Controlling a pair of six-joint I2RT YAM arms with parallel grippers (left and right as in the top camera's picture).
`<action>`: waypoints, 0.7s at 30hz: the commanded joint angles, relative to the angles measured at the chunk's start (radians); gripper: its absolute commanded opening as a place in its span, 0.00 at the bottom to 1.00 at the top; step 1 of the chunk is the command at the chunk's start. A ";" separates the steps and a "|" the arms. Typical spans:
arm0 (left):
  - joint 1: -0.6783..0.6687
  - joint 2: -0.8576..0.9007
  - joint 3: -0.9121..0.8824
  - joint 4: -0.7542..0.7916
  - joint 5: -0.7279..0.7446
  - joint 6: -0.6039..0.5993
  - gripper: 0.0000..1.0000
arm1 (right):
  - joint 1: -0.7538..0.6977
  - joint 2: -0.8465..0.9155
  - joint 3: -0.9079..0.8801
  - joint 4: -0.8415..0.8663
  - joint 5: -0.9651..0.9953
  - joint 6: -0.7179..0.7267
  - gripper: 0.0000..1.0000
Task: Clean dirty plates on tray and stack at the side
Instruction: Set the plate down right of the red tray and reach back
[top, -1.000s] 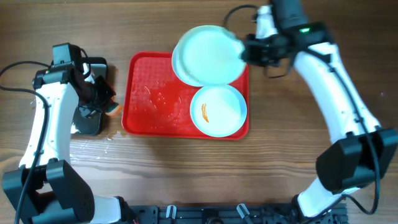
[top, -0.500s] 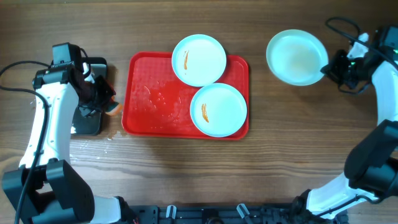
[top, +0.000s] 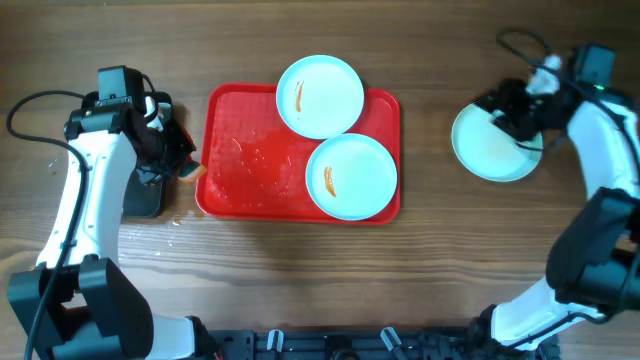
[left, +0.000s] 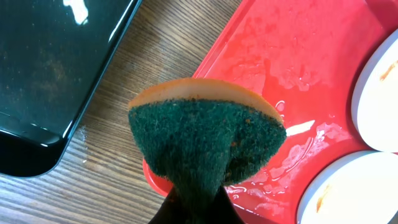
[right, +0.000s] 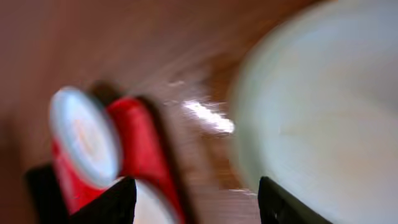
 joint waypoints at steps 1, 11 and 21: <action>-0.003 -0.010 0.010 0.005 0.016 0.016 0.04 | 0.213 -0.015 0.003 0.111 -0.058 -0.036 0.66; -0.003 -0.010 0.010 0.009 0.016 0.016 0.04 | 0.529 0.339 0.645 -0.376 0.241 -0.148 0.91; -0.006 -0.010 0.010 -0.003 0.016 0.016 0.04 | 0.532 0.491 0.629 -0.127 0.323 0.027 0.70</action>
